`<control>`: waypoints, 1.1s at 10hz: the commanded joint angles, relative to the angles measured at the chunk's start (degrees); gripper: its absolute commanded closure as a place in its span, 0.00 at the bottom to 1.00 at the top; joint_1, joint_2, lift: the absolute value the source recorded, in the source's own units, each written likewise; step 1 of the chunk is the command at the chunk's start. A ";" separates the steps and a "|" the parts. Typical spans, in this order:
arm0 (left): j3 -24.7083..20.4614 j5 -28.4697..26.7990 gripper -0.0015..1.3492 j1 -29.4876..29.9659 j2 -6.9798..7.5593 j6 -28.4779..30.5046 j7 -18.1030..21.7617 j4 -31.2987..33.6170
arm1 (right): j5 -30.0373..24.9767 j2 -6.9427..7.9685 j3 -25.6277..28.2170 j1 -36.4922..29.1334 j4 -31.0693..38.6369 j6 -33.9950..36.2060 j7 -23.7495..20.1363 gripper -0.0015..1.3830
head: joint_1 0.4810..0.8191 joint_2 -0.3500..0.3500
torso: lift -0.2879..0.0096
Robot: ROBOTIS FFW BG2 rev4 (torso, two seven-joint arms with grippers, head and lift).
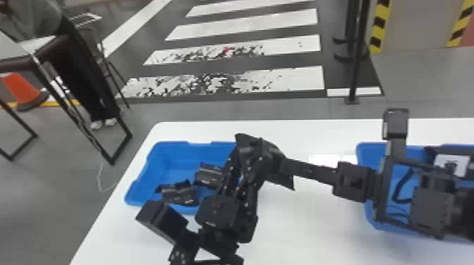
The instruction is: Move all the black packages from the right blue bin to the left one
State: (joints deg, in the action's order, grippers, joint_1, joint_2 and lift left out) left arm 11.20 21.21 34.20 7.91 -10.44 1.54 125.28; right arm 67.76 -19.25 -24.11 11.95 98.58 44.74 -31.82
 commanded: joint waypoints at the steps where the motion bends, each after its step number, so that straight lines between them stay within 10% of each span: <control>1: -0.11 -0.75 0.90 0.11 0.00 -1.09 0.04 0.09 | 0.23 0.00 0.00 -0.27 -0.08 -0.45 0.00 0.84 | 0.63 0.91 | 0.52; 6: -5.25 -5.33 0.90 -1.58 -1.41 -1.37 -1.02 -1.60 | 2.74 0.00 0.34 -1.82 -1.62 -5.23 0.00 0.72 | 0.63 0.92 | 0.52; 8: -9.71 -11.04 0.90 -6.08 -2.37 -3.06 -2.69 -8.63 | 2.51 0.09 2.63 -3.23 -1.62 -5.65 0.00 0.18 | 0.63 0.96 | 0.52; 11: -15.19 -30.35 0.90 -18.59 -2.64 -5.03 -5.76 -28.04 | -1.71 0.09 5.49 -3.79 -1.62 -6.07 0.26 0.09 | 0.63 0.99 | 0.52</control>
State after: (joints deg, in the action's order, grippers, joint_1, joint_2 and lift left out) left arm -2.99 -5.08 17.98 5.30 -15.00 -4.15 100.92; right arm 67.37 -19.16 -19.19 8.07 96.96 38.69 -31.59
